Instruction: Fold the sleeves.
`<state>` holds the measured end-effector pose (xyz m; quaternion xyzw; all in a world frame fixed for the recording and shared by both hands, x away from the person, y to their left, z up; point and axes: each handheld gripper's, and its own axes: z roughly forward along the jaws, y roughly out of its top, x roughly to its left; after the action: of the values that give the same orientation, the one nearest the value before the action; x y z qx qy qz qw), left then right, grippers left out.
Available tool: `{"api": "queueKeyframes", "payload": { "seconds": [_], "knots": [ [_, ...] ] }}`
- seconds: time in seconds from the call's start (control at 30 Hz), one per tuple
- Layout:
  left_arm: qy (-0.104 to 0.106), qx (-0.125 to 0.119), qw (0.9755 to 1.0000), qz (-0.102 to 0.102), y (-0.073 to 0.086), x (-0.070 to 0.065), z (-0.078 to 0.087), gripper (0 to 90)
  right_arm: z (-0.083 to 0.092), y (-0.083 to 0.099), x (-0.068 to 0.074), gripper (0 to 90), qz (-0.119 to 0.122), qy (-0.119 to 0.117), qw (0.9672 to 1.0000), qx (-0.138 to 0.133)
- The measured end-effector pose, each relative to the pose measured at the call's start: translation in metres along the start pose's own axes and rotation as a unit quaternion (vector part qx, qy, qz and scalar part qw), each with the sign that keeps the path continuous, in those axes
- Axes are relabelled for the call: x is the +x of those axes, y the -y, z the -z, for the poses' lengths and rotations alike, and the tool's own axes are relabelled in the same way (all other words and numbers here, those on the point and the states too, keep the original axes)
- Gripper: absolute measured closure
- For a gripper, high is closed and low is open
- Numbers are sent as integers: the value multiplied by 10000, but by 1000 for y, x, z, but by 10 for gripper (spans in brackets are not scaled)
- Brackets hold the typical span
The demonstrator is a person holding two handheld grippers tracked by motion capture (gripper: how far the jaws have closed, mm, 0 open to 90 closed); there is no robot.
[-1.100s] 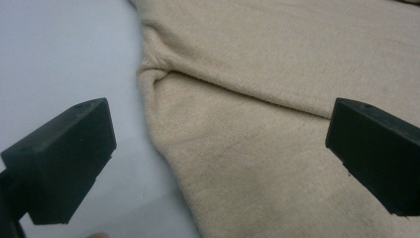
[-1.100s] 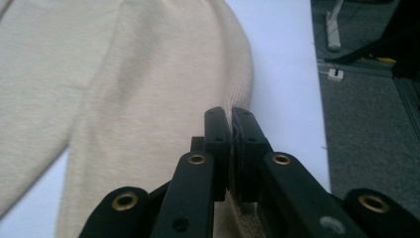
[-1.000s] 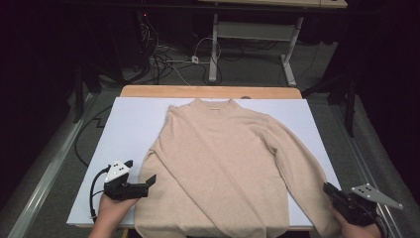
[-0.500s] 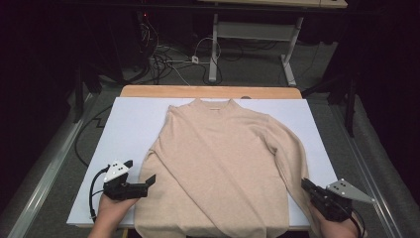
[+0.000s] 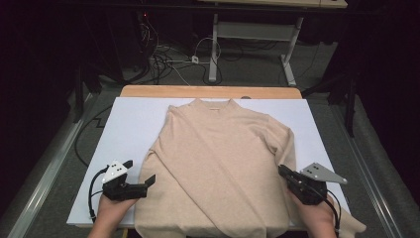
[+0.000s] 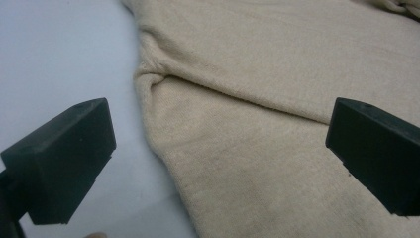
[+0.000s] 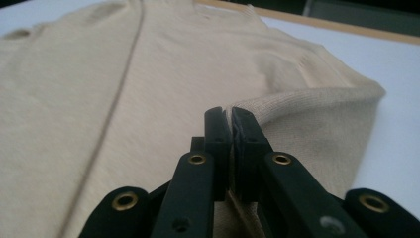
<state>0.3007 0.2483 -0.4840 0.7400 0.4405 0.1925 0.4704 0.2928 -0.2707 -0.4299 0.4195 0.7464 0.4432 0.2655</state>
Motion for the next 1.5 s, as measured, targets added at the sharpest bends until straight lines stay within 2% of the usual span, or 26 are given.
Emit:
{"api": "queueKeyframes", "payload": {
  "seconds": [0.2,0.53,0.87,1.1,1.3,1.5],
  "knots": [
    [32,-72,10000,60,1,2,2,0,-32,-20,27,870,233,-273,9993,-70],
    [86,-125,9999,81,1,2,3,0,-74,-31,62,870,325,-691,9971,-49],
    [113,-131,9998,85,2,3,3,0,-97,-42,81,870,385,-893,9952,-65],
    [88,-130,9998,78,2,2,3,0,-113,-48,102,869,517,-1068,9929,26],
    [123,-143,9998,98,2,3,4,0,-125,-50,119,869,703,-1237,9897,149],
    [145,-168,9997,98,2,3,4,0,-129,-49,132,869,828,-1397,9865,223]
  ]
}}
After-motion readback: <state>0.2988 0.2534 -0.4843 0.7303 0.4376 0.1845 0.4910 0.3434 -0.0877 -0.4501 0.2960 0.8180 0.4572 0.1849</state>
